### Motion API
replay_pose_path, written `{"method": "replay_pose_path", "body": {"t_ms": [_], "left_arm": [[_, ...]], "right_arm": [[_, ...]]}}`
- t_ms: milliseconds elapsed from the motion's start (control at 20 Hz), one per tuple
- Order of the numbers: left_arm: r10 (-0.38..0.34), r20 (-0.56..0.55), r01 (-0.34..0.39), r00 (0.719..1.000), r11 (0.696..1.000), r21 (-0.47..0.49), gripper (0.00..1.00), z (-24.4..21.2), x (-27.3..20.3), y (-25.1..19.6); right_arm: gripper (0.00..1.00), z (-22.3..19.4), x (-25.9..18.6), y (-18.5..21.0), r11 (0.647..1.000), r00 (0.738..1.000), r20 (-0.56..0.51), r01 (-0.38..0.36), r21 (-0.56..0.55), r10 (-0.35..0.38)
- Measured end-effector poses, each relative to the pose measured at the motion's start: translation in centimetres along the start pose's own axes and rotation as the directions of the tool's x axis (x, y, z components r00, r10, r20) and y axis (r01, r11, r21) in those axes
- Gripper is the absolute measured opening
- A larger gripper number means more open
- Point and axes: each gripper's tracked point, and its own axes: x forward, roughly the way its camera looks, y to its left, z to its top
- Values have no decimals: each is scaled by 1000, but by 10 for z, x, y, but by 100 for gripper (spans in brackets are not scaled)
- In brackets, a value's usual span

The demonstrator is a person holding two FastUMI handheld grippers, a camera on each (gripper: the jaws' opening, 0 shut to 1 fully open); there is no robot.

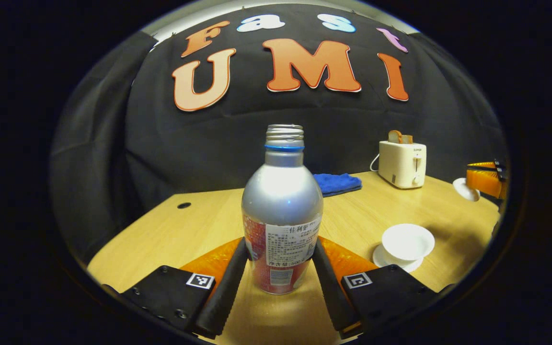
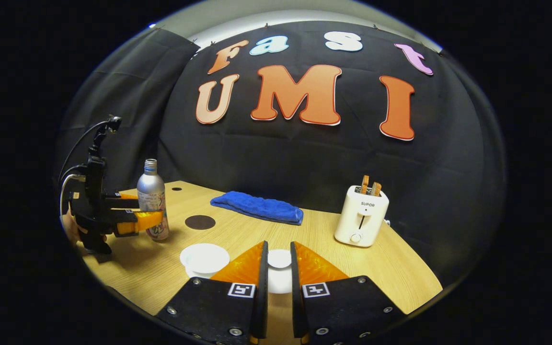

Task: Open the teacup lid with one hand, grasp the water bottle and pour water into the teacup with the other hand; after pouring, place the water bottle on the coaster and then close the teacup lid.

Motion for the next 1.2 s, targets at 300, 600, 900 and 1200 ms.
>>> {"method": "replay_pose_path", "body": {"t_ms": [300, 600, 900, 1200], "left_arm": [[48, 24, -53, 999, 971, 234, 79, 10, -2, 13], [44, 65, -70, 997, 870, 488, 83, 22, 3, -6], [40, 63, -72, 997, 744, 665, 83, 19, 5, -22], [41, 84, -92, 996, 596, 797, 83, 22, 4, -27]], "right_arm": [[21, 6, -6, -8, 999, 999, 27, 15, 29, -16], [22, 2, -12, -16, 998, 999, 33, 23, 57, -25], [22, 0, -17, -20, 997, 999, 41, 21, 68, -24], [22, -5, -20, -27, 996, 998, 49, 22, 91, -27]]}}
